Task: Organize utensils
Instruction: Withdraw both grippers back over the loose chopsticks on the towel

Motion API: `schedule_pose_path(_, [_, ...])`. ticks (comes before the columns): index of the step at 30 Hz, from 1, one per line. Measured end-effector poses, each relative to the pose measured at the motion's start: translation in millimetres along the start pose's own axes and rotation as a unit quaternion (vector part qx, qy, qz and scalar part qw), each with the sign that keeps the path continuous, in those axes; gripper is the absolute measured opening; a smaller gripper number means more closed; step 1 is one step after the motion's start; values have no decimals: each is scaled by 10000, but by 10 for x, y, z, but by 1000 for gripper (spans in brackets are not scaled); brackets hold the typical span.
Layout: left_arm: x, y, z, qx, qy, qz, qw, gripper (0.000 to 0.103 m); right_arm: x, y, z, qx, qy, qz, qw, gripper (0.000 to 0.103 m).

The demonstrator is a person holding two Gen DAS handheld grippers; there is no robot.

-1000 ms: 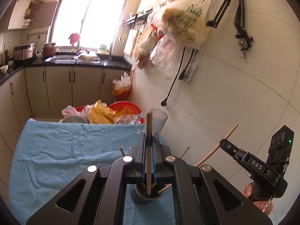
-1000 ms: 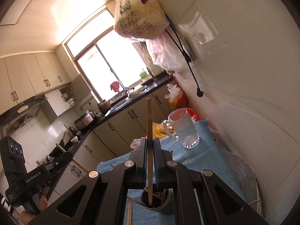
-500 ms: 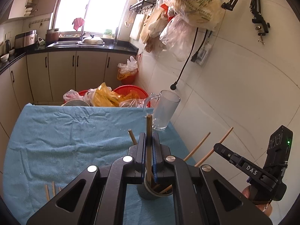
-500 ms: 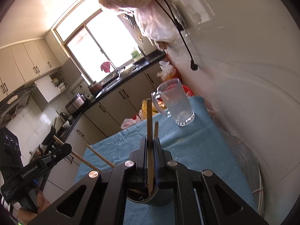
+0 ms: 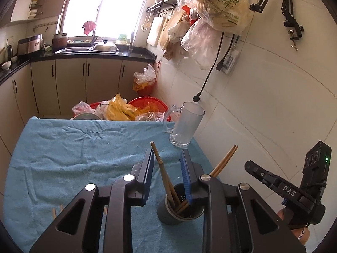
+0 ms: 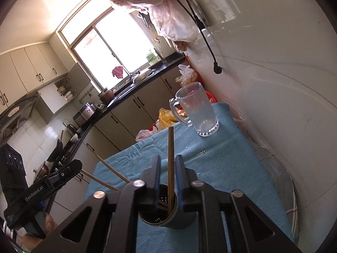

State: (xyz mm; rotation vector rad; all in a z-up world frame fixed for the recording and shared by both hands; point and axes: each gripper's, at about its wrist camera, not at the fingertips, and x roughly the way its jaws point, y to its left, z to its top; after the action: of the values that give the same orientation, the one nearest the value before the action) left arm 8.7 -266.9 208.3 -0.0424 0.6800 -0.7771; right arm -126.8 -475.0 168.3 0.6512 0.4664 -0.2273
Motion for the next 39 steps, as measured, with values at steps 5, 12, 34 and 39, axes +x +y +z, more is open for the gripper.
schedule_pose_path(5, [-244,-27,-14,20,-170,52,9998,24,-301,-22,-4,86,-252,-9,9996,22])
schedule_pose_path(12, [-941,-129,-91,339,-670,97,9971,33,-1047,-29,-6,62,-1027,-145,9946,36])
schedule_pose_path(34, [-1146,1609,-1210,-1036,411,1266,9857,35,-338,772,-1136,-731,813,632,9920,43])
schedule_pose_path(39, [-776,1957,-1451,-1450,963,1303,9761,34,-186,863,-1283,-850,1094,668,9881,43])
